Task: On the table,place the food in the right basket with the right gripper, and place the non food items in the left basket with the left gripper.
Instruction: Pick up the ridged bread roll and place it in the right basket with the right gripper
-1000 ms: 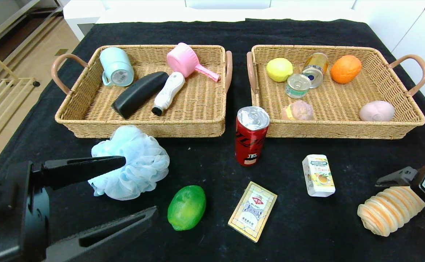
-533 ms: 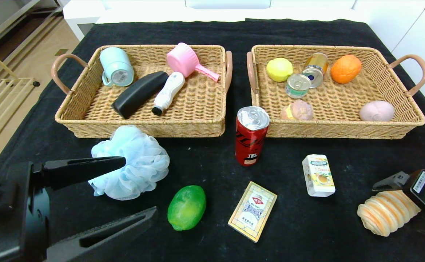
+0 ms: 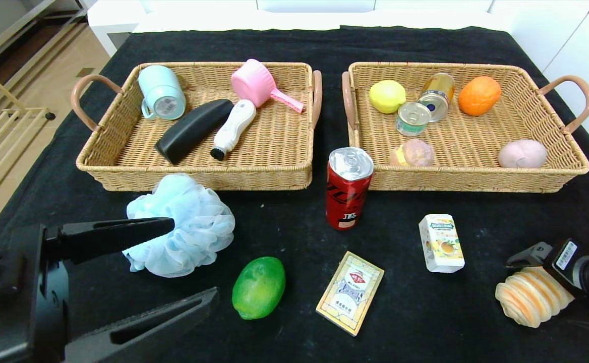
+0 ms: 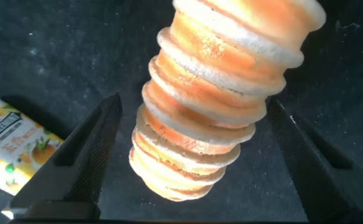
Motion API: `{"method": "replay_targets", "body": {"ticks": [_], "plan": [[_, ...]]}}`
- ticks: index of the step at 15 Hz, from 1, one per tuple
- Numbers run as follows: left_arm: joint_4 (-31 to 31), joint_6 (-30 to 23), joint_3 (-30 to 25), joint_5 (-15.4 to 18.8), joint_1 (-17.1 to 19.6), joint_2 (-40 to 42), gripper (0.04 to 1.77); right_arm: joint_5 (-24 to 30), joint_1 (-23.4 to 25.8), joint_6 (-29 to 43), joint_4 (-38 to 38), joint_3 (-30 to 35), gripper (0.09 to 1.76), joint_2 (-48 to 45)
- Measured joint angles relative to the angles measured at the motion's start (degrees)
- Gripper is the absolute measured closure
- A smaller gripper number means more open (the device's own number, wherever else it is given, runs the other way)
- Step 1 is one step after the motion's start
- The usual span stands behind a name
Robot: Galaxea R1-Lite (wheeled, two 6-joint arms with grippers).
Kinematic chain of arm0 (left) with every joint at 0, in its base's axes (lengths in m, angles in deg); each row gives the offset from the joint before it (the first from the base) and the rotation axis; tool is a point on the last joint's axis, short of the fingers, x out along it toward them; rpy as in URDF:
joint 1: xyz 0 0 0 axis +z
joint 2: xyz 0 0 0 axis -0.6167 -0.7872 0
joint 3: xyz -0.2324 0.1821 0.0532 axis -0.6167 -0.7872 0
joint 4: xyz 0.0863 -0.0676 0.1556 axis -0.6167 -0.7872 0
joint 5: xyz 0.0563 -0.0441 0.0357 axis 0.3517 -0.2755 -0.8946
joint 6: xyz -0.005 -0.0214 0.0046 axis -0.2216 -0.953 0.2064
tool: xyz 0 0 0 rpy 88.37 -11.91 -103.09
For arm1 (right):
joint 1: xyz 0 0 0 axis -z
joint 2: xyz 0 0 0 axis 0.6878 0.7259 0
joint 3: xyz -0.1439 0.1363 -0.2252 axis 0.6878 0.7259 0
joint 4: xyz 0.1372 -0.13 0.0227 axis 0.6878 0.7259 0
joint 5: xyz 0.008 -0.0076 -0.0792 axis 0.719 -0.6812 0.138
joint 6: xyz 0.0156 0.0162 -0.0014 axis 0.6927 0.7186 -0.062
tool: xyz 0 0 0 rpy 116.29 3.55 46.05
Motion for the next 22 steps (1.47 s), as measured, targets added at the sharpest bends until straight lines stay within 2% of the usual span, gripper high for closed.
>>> {"method": "replay_targets", "body": {"ticks": [2, 4, 6, 10, 22], "plan": [[-0.01, 0.0, -0.04, 0.0, 0.0, 0.0, 0.09, -0.04, 0.0, -0.02, 0.01, 0.01, 0.19, 0.3], [0.0, 0.05, -0.13, 0.0, 0.0, -0.02, 0.09, 0.0, 0.0, -0.05, -0.05, 0.06, 0.53, 0.62], [-0.01, 0.07, -0.17, 0.0, 0.0, -0.02, 0.09, -0.04, -0.05, -0.09, 0.04, 0.04, 0.78, 1.15], [-0.01, 0.52, -0.2, 0.0, 0.0, 0.0, 0.09, -0.04, -0.09, -0.05, -0.71, 0.26, 1.07, 1.54], [-0.09, 1.23, -0.67, -0.02, 0.0, 0.05, 0.09, 0.3, -0.28, -0.05, -1.97, 0.87, 1.15, 1.12]]}}
